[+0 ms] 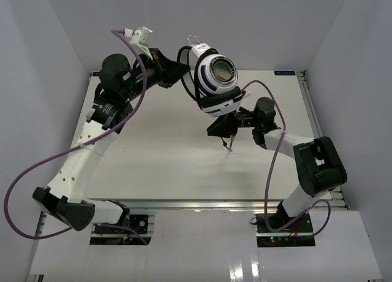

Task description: Wrap the headphones

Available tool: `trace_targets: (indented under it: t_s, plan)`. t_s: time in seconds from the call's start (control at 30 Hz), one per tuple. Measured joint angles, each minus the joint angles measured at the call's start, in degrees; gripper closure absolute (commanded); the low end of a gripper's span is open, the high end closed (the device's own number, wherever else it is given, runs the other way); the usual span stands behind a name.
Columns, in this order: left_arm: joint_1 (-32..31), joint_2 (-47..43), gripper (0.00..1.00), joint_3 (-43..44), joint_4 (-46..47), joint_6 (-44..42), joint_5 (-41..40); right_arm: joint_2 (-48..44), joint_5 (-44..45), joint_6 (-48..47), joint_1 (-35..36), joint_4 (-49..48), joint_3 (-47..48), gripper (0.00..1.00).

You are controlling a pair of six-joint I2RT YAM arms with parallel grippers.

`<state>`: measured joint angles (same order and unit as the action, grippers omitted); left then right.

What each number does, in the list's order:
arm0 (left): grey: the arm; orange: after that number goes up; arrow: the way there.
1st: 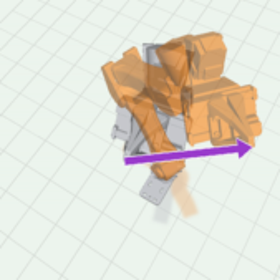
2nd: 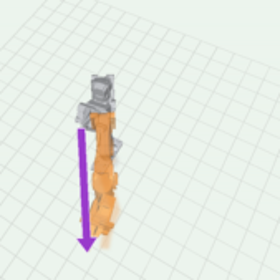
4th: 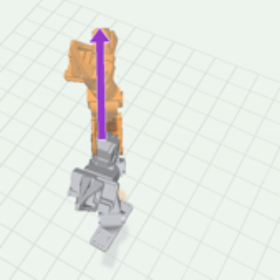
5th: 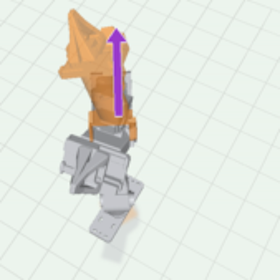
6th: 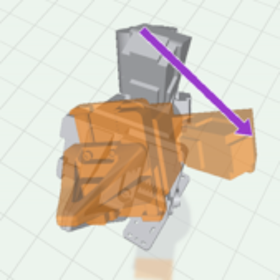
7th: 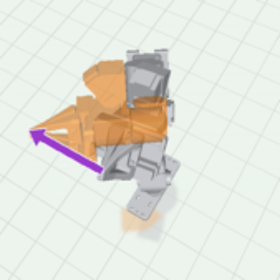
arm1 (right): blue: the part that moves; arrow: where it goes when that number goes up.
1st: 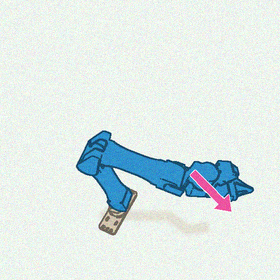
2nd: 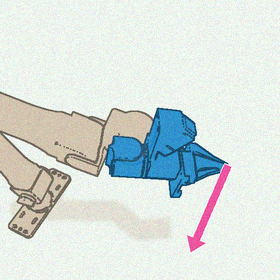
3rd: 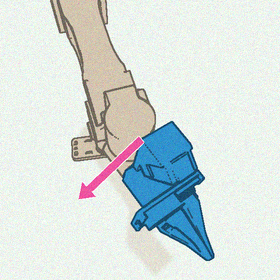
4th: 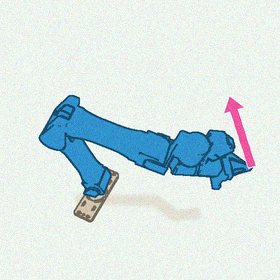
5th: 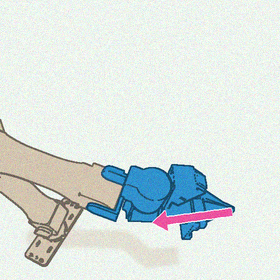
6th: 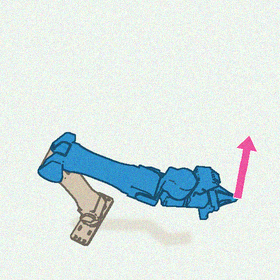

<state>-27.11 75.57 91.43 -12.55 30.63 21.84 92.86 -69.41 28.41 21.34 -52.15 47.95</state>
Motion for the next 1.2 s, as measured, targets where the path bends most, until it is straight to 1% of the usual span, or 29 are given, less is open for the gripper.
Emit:
trace_targets:
  t_s: [0.17, 0.23, 0.3, 0.37, 0.43, 0.47, 0.5, 0.53, 0.6, 0.67, 0.77, 0.87, 0.97, 1.07, 1.2]
  plan:
    - [0.00, 1.36, 1.00, 3.38, 0.68, 3.08, -2.46, -0.18, -1.93, 6.69, 2.57, -11.03, -1.63, 0.63]
    - [-0.06, 2.10, 1.00, 5.31, -0.26, 3.46, -4.65, -0.76, -2.55, 7.19, 3.38, -13.40, -3.09, 0.63]
    - [-0.15, 2.76, 1.00, 7.36, -1.80, 3.48, -8.69, -2.37, -3.52, 6.31, 3.67, -13.79, -5.83, 0.64]
    - [-0.12, 2.88, 1.00, 8.48, -3.14, 3.52, -12.96, -4.49, -4.26, 3.50, 3.78, -12.02, -8.28, 0.71]
    - [-0.05, 2.88, 1.00, 9.00, -4.28, 3.65, -17.41, -6.99, -4.50, 0.17, 3.89, -8.98, -9.80, 0.84]
    - [0.00, 2.88, 1.00, 9.15, -4.77, 3.72, -19.55, -8.33, -4.50, -1.57, 3.97, -7.22, -10.37, 0.88]
    - [0.01, 2.93, 1.00, 9.15, -5.45, 3.72, -21.28, -10.33, -4.10, -5.12, 4.19, -3.42, -10.43, 0.91]
    - [0.07, 3.04, 1.00, 9.15, -6.17, 3.70, -23.15, -12.56, -3.51, -9.08, 4.45, 0.90, -10.32, 0.92]
    - [0.18, 3.60, 1.00, 9.15, -7.51, 3.33, -26.84, -17.34, -1.21, -17.66, 5.24, 12.44, -9.05, 0.92]
    - [0.28, 4.61, 1.00, 9.13, -8.62, 2.36, -30.20, -21.33, 2.37, -27.22, 6.60, 24.47, -5.85, 0.92]
    - [0.39, 6.60, 1.00, 8.08, -9.83, -0.81, -35.32, -24.45, 10.24, -39.99, 9.05, 41.20, 1.50, 0.92]
    - [0.44, 8.57, 1.00, 4.47, -10.22, -4.26, -39.56, -26.55, 20.22, -50.43, 12.12, 54.31, 8.02, 0.92]
    - [0.58, 11.36, 1.00, -0.03, -10.83, -8.18, -42.42, -27.22, 29.73, -58.57, 15.43, 64.48, 13.22, 0.92]
    - [0.78, 14.91, 1.00, -4.62, -12.03, -11.74, -43.85, -26.63, 38.75, -65.86, 18.27, 72.54, 18.98, 0.92]
    - [0.47, 19.11, 1.00, -10.00, -13.62, -15.34, -41.46, -24.17, 51.35, -73.86, 20.33, 77.31, 24.08, 0.92]
